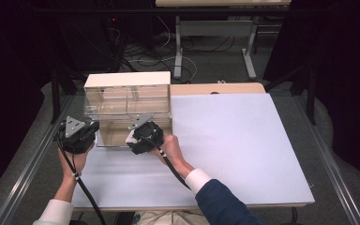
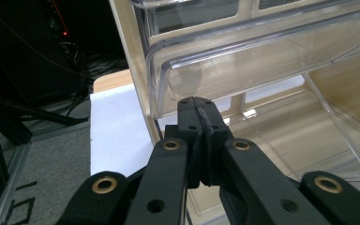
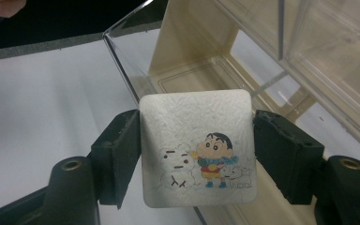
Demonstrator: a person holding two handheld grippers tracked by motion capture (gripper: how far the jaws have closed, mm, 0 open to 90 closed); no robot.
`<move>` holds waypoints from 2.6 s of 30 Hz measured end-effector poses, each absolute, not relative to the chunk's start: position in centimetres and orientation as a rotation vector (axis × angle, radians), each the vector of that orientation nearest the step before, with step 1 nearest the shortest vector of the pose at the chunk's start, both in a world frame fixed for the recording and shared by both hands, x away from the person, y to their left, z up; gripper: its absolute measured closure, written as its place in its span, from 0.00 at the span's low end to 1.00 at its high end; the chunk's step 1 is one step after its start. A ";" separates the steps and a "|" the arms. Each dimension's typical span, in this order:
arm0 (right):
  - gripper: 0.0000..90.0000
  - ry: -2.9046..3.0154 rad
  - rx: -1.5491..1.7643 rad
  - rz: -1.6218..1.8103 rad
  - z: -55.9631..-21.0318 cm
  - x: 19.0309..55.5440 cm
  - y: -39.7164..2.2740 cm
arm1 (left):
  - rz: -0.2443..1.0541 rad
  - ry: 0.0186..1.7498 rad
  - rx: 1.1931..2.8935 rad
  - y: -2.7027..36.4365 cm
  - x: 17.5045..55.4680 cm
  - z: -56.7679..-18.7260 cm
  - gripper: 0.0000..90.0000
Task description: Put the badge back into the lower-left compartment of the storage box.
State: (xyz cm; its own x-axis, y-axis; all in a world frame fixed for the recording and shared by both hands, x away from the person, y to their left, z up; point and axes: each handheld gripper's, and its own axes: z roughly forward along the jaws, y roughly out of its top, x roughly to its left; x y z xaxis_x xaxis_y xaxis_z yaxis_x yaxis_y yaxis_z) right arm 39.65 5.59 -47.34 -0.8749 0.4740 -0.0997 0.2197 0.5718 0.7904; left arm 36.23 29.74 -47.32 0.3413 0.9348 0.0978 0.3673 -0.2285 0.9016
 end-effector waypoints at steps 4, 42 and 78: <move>0.37 2.510 0.566 1.190 -47.5 39.8 6.6 | 0.857 1.158 1.772 29.7 36.2 -47.3 1.00; 0.36 2.530 0.563 1.161 -48.7 41.0 10.5 | 0.854 1.159 1.771 29.9 36.2 -47.3 1.00; 0.13 2.586 0.572 1.251 -47.3 37.2 0.6 | 0.868 1.159 1.777 29.8 36.2 -47.3 1.00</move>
